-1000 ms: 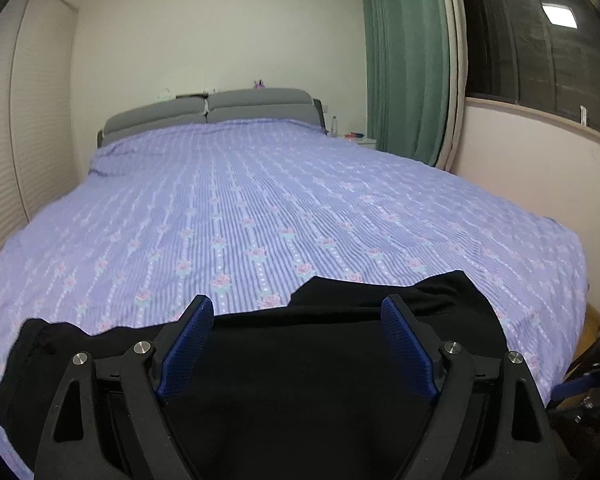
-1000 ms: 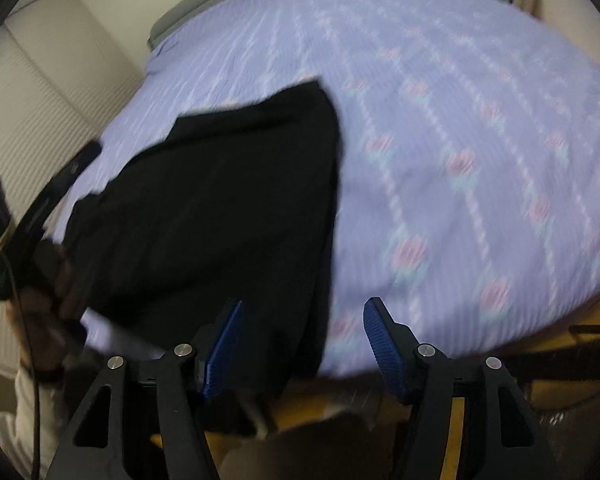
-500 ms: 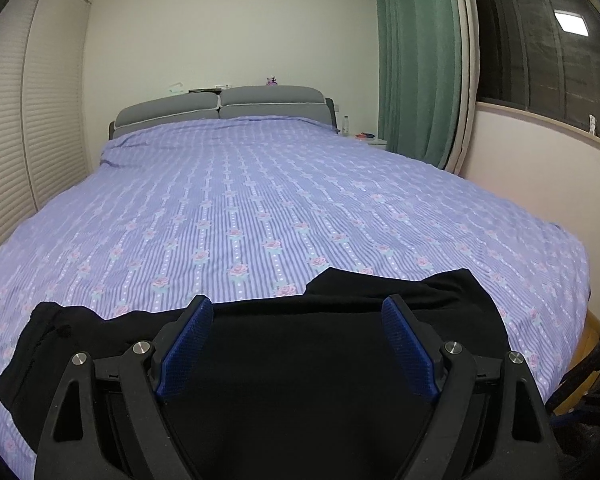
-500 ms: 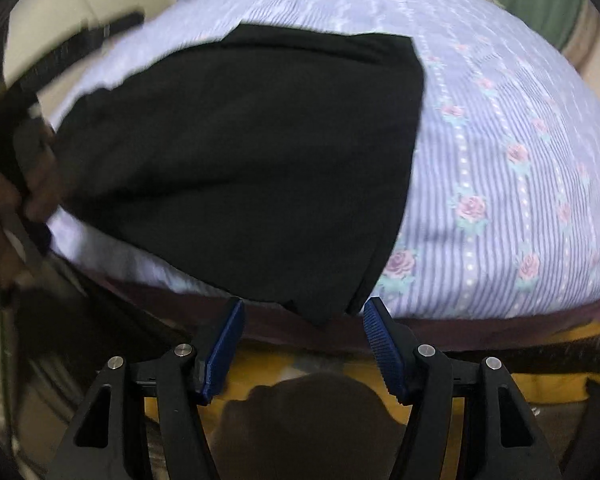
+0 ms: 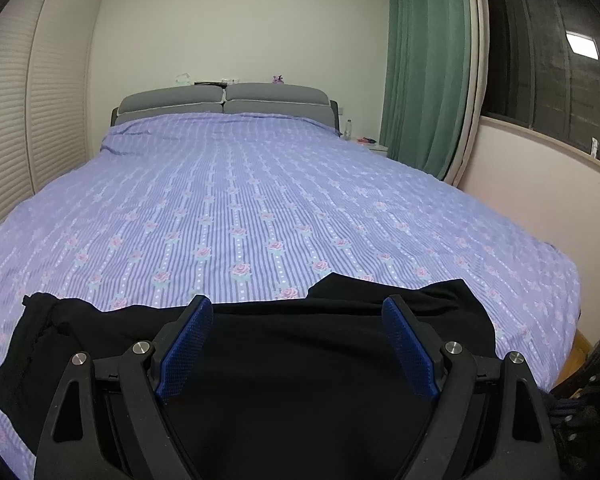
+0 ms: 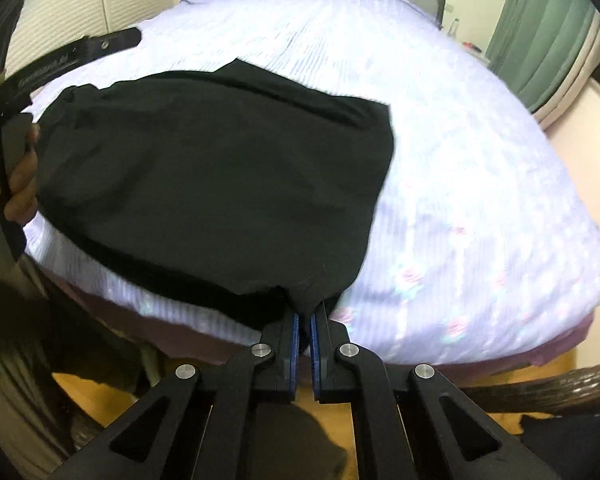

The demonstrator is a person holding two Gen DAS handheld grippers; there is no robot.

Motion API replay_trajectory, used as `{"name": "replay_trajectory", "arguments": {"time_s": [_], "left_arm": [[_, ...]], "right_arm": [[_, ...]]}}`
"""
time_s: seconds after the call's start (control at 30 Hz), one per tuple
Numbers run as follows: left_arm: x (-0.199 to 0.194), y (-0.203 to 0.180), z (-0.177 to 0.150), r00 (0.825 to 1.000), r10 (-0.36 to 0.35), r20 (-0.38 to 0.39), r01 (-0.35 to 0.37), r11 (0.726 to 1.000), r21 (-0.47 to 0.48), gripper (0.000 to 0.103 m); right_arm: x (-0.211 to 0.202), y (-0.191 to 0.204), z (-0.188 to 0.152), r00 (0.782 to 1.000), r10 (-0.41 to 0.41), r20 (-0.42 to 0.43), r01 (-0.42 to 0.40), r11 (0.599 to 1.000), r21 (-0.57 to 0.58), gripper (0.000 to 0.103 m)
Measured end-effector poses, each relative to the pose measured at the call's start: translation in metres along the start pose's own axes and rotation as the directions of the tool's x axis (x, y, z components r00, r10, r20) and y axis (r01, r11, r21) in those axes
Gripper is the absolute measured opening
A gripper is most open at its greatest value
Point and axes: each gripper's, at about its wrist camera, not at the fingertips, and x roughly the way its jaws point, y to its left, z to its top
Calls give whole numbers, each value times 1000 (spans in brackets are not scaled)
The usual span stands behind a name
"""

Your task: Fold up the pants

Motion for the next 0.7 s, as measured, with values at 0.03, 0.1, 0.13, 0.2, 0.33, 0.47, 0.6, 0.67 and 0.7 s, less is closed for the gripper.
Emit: {"name": "replay_trajectory", "arguments": {"time_s": [0.03,0.1,0.13,0.2,0.33,0.47,0.6,0.67,0.7], "left_arm": [[0,-1,0,1000,1,-1,-1,1000,5,87],[0,-2,-1,1000,1,-1,-1,1000,12,87],[0,-2,-1,1000,1,-1,-1,1000,15,87],[0,-3,-1,1000,1,-4,0,1000,21,88],[1,-3,-1,1000,-2,-9,2,1000,22,89],[3,-5,-2,1000,-4,-14,5,999,32,89],[1,-13,-4,1000,-3,-5,3,998,65,89],[-1,-18,-4,1000,4,6,-4,996,90,89],[-2,-20,-4,1000,8,9,-9,995,101,90]], "right_arm": [[9,2,-1,999,-2,-33,2,1000,-3,5],[31,4,-5,994,32,-100,-32,999,8,5],[39,7,-8,990,59,-128,-57,998,12,5],[50,13,-12,982,94,-166,-94,996,10,6],[49,6,-13,977,156,-145,-146,986,75,38],[27,-19,-16,972,225,-65,-213,965,151,53],[7,-55,-12,959,279,49,-282,925,253,53],[4,-79,-4,946,303,117,-325,894,308,53],[4,-87,0,939,308,150,-342,878,335,53]]}}
